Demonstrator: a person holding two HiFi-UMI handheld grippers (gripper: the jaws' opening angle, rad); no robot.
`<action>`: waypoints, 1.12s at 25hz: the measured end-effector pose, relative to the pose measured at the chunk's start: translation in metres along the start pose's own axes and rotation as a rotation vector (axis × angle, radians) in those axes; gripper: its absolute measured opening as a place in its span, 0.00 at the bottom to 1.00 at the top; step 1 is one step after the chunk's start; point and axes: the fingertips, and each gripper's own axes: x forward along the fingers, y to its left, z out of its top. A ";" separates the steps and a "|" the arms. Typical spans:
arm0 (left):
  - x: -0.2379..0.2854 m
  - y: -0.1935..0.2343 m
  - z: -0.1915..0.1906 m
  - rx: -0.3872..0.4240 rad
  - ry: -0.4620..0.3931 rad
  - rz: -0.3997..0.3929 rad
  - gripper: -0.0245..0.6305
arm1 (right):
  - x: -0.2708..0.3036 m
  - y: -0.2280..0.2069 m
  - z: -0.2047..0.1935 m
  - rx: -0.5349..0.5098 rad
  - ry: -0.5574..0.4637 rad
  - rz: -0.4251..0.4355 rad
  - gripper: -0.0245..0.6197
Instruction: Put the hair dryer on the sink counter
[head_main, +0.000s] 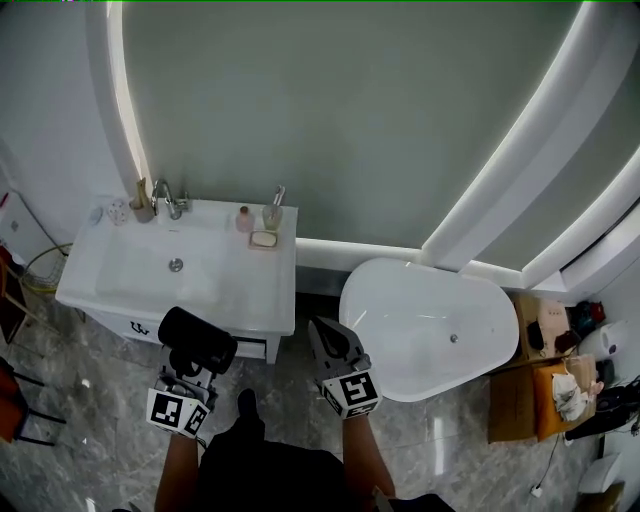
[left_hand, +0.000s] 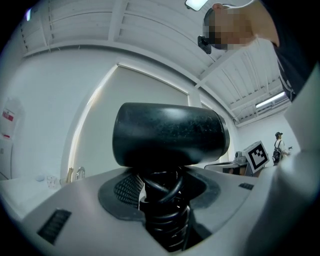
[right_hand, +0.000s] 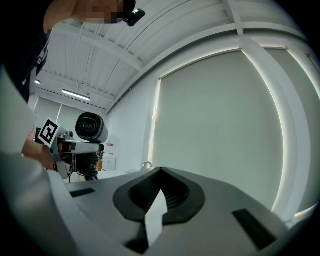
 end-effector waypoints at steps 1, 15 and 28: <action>0.005 0.009 0.002 0.002 -0.003 -0.004 0.38 | 0.009 0.000 0.003 -0.003 -0.001 -0.003 0.08; 0.067 0.088 0.010 -0.004 0.003 -0.087 0.38 | 0.095 0.000 0.021 -0.016 -0.008 -0.074 0.08; 0.104 0.069 -0.002 -0.017 0.025 -0.088 0.38 | 0.097 -0.027 0.014 -0.007 0.009 -0.050 0.08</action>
